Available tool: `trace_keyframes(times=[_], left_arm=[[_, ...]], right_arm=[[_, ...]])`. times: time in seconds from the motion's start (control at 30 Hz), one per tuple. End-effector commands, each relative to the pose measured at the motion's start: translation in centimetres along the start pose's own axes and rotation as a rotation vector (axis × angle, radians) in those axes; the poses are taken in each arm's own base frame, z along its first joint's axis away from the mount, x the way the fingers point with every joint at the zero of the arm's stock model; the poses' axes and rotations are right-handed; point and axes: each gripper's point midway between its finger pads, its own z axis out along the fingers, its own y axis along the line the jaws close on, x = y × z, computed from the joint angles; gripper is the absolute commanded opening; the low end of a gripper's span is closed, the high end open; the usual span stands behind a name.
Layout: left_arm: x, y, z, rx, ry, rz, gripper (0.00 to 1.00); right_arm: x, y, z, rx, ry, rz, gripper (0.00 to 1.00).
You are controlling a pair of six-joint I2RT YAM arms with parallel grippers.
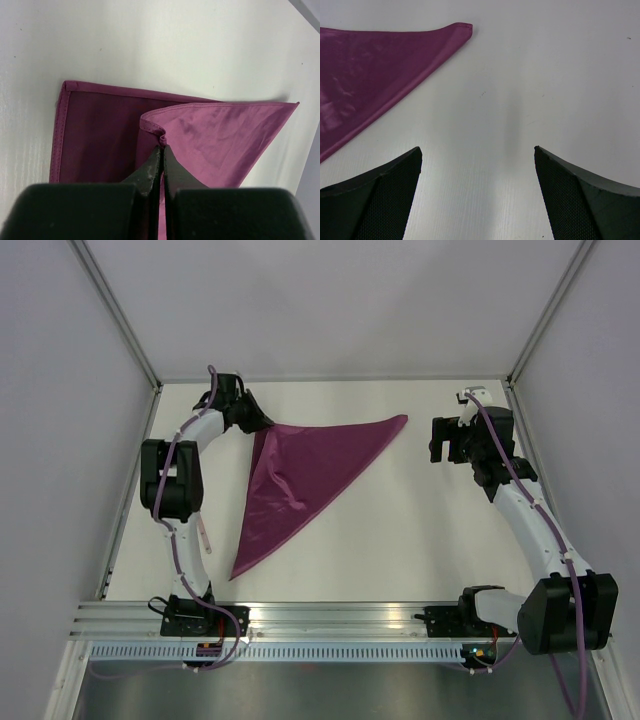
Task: Fold the napkin, place the utensils inside, and roll it up
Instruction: Fold the napkin at the center of the board.
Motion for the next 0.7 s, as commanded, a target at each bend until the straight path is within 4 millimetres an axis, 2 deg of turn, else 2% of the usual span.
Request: trace_keyframes(times=[0.0,0.27,0.3,0.33,0.4,0.43,0.53,0.67], left_arm=[[-0.7,-0.4,-0.2,0.026,0.009,0.023,0.02],[-0.8,0.4,0.2,0.005,0.007,0.021,0.04],[-0.9,0.6,0.2,-0.001,0.006,0.020,0.08],[-1.2,0.8,0.1,-0.013,-0.008,0.018,0.25],[-1.9,1.2,-0.2,-0.027,-0.029,0.019,0.42],[-2.4,1.3,-0.4,-0.037,-0.045,0.021,0.58],[-4.1,1.7,-1.8,-0.065,-0.100,0.031,0.68],[-5.2,2.2,-4.5,-0.139,-0.168,0.052,0.73]], right_arm=[[-0.5,-0.1,-0.2,0.007,-0.007,-0.011,0.98],[-0.4,0.0,-0.2,0.002,-0.004,-0.012,0.98],[-0.5,0.0,-0.2,0.002,-0.005,-0.011,0.98],[-0.5,0.0,-0.2,0.001,-0.007,-0.013,0.98],[-0.4,0.0,-0.2,-0.001,-0.005,-0.013,0.98],[-0.5,0.1,-0.3,-0.002,-0.008,-0.011,0.98],[-0.3,0.1,-0.3,-0.005,-0.002,-0.011,0.98],[-0.3,0.3,-0.2,-0.015,0.001,-0.009,0.98]])
